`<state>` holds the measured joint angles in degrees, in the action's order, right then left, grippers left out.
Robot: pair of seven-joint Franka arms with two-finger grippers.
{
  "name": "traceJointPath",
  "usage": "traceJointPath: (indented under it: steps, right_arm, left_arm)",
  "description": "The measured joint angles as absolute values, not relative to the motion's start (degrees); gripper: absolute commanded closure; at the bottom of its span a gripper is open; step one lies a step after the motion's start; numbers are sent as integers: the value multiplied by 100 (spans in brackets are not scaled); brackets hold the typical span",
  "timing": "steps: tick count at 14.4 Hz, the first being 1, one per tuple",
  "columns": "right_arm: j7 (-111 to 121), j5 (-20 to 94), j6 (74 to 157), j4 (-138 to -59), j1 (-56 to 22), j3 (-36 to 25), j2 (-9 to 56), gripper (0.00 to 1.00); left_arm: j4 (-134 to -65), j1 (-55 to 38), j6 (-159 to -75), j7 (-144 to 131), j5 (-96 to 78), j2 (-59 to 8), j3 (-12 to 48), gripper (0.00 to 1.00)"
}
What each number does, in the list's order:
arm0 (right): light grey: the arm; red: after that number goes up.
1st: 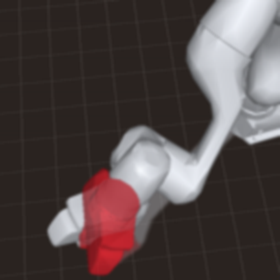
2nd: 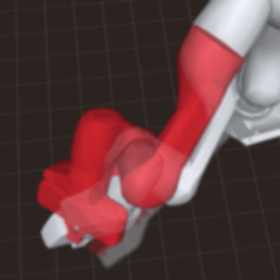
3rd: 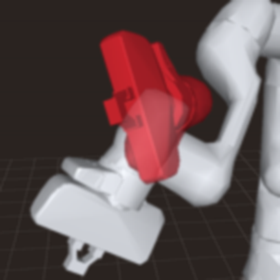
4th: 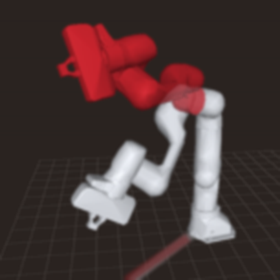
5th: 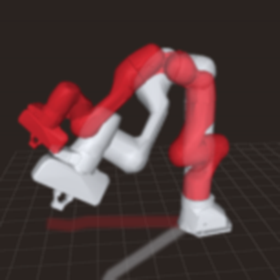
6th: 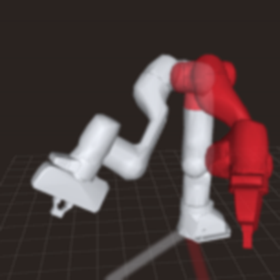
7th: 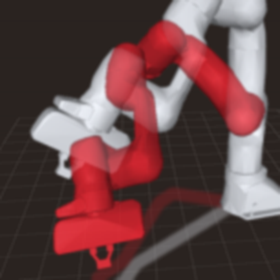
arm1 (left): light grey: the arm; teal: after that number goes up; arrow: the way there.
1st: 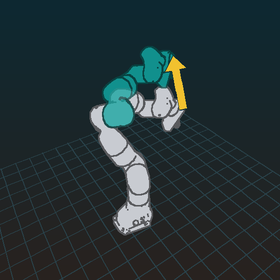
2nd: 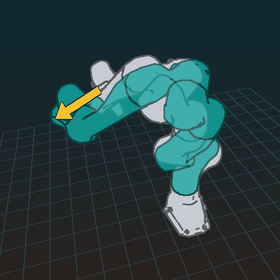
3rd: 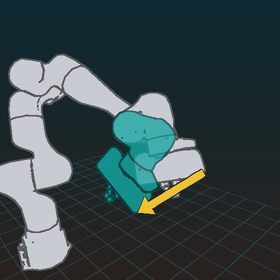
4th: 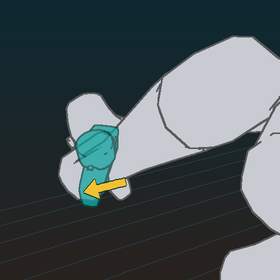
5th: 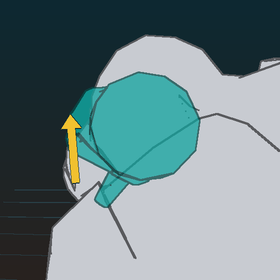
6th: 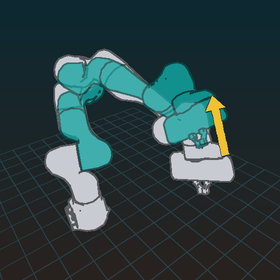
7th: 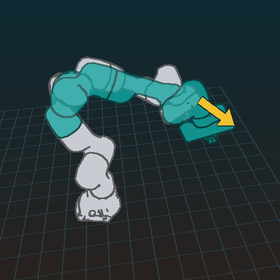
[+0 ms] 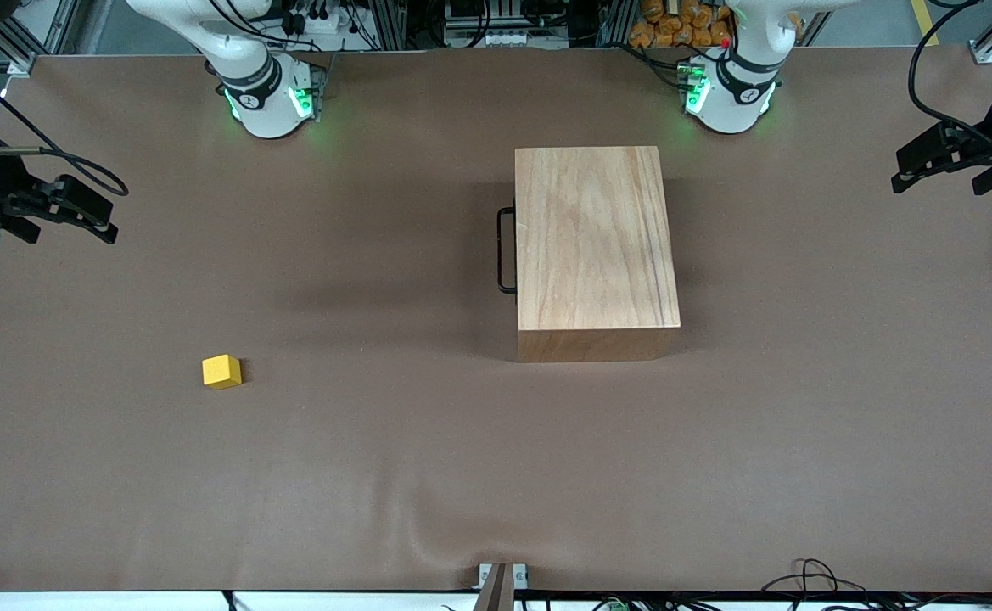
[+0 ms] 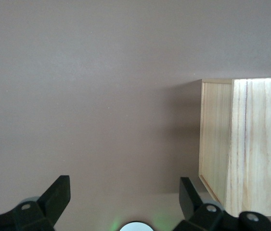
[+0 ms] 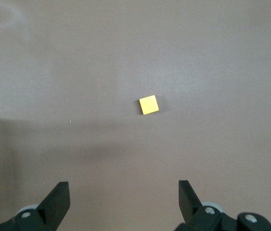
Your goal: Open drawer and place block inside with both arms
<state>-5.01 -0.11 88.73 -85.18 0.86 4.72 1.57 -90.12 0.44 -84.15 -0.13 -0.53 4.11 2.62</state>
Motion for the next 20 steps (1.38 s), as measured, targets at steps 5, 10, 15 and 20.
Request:
traceJointPath:
  steps: [5, 10, 15, 20]
  right_arm:
    - [-502, -11, 8861, -8526, 89, 451, 162, 0]
    - [-502, -16, 8881, -8527, 98, 417, 190, 0]
    - [-500, -17, 8879, -8522, 98, 413, 190, 0]
    - [-499, -17, 8875, -8521, 99, 412, 196, 0]
  left_arm:
    - [-9009, -66, -8415, -90, -53, 313, 272, 0]
    - [-8872, -549, -8419, -893, -53, 62, 290, 0]
    - [-8515, -1039, -8419, -1577, 25, -333, 296, 0]
    - [-8054, -1704, -8420, -2217, 422, -832, 299, 0]
